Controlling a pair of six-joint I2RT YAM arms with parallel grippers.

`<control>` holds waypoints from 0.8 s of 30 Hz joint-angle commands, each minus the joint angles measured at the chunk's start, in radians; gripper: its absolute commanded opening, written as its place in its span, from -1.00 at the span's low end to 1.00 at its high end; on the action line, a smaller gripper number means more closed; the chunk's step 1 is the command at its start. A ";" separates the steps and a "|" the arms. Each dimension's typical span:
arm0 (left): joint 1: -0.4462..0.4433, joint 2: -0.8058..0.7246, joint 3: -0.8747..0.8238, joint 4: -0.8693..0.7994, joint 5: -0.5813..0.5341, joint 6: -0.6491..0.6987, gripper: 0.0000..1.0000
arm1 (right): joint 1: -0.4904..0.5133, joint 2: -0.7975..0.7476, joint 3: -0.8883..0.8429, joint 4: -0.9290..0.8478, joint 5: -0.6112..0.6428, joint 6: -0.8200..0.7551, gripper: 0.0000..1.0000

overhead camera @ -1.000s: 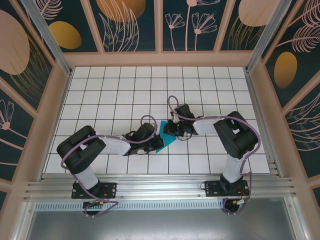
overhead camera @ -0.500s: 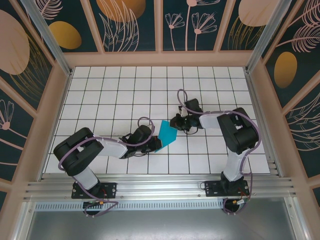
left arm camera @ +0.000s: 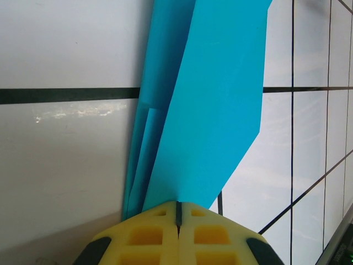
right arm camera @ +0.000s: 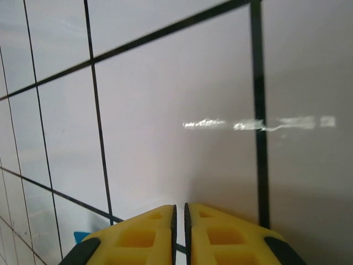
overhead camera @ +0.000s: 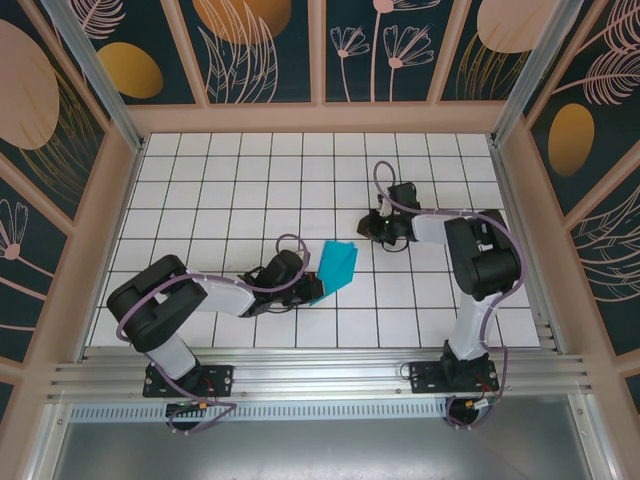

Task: Fold a paper plane with a square sheet of paper (pick it up from the middle)
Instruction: Fourth fold the wing at the center of the table.

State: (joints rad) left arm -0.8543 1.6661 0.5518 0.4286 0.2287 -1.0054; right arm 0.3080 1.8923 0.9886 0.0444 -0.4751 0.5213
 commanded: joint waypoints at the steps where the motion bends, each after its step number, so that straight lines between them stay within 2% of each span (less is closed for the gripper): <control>1: -0.004 0.007 0.004 -0.135 0.042 0.016 -0.92 | 0.006 -0.085 0.009 -0.042 -0.001 -0.030 -0.65; 5: -0.004 -0.032 0.053 -0.149 0.049 0.019 -0.81 | 0.007 -0.232 -0.072 -0.029 0.004 -0.010 -0.49; 8: -0.004 -0.069 0.106 -0.182 0.036 0.032 -0.64 | 0.006 -0.352 -0.162 -0.006 0.014 0.013 -0.37; 15: 0.000 -0.186 0.174 -0.326 -0.098 0.098 -0.38 | 0.010 -0.588 -0.391 0.036 0.018 0.095 -0.06; 17: 0.009 -0.213 0.163 -0.368 -0.137 0.111 -0.33 | 0.014 -0.628 -0.438 0.051 -0.002 0.124 0.00; 24: 0.045 -0.194 0.142 -0.391 -0.138 0.127 -0.16 | 0.072 -0.650 -0.511 0.064 0.010 0.194 0.04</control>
State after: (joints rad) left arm -0.8165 1.4528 0.7013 0.0940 0.1177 -0.9092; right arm 0.3546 1.2591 0.4931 0.0704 -0.4641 0.6678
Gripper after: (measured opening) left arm 0.413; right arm 0.518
